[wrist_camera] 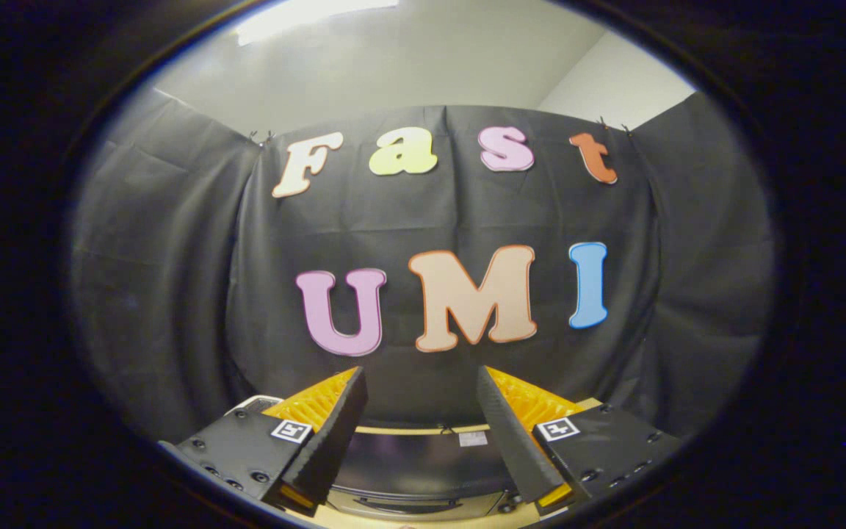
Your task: Open the toaster oven, put the food inside, and close the toaster oven door.
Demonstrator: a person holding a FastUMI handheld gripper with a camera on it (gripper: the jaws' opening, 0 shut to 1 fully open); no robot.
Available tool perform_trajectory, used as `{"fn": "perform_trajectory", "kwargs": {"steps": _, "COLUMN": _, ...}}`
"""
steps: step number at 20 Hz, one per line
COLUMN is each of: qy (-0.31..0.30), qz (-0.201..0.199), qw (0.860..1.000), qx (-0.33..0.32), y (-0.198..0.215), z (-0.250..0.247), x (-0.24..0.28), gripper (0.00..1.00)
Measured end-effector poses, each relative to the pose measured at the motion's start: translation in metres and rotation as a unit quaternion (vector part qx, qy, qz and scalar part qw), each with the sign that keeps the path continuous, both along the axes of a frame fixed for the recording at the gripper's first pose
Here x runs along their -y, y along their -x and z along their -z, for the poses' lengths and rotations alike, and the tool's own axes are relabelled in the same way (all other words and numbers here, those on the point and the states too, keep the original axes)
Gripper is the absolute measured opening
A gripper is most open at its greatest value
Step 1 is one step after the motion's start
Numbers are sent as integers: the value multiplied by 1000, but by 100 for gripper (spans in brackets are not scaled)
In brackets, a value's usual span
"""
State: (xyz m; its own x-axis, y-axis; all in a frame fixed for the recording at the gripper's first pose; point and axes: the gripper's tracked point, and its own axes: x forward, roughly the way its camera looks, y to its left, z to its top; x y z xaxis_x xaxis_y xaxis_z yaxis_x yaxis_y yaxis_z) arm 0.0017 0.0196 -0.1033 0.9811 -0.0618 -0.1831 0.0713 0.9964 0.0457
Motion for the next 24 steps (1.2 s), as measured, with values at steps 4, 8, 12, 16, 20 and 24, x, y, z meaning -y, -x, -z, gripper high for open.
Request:
{"fn": "perform_trajectory", "kwargs": {"steps": 4, "qy": -4, "qz": 13, "qw": 998, "qx": -59, "y": 4, "z": 77, "x": -6, "gripper": 95}}
{"fn": "perform_trajectory", "kwargs": {"steps": 8, "qy": 12, "qz": 15, "qw": 992, "qx": -123, "y": 13, "z": 143, "x": -10, "gripper": 95}}
{"fn": "perform_trajectory", "kwargs": {"steps": 12, "qy": 26, "qz": 3, "qw": 985, "qx": -170, "y": 22, "z": 187, "x": -16, "gripper": 96}}
{"fn": "perform_trajectory", "kwargs": {"steps": 16, "qy": 21, "qz": -6, "qw": 979, "qx": -203, "y": 31, "z": 216, "x": -23, "gripper": 96}}
{"fn": "perform_trajectory", "kwargs": {"steps": 20, "qy": -3, "qz": -3, "qw": 978, "qx": -206, "y": 35, "z": 221, "x": -24, "gripper": 96}}
{"fn": "perform_trajectory", "kwargs": {"steps": 24, "qy": 14, "qz": -17, "qw": 978, "qx": -207, "y": 42, "z": 219, "x": -25, "gripper": 96}}
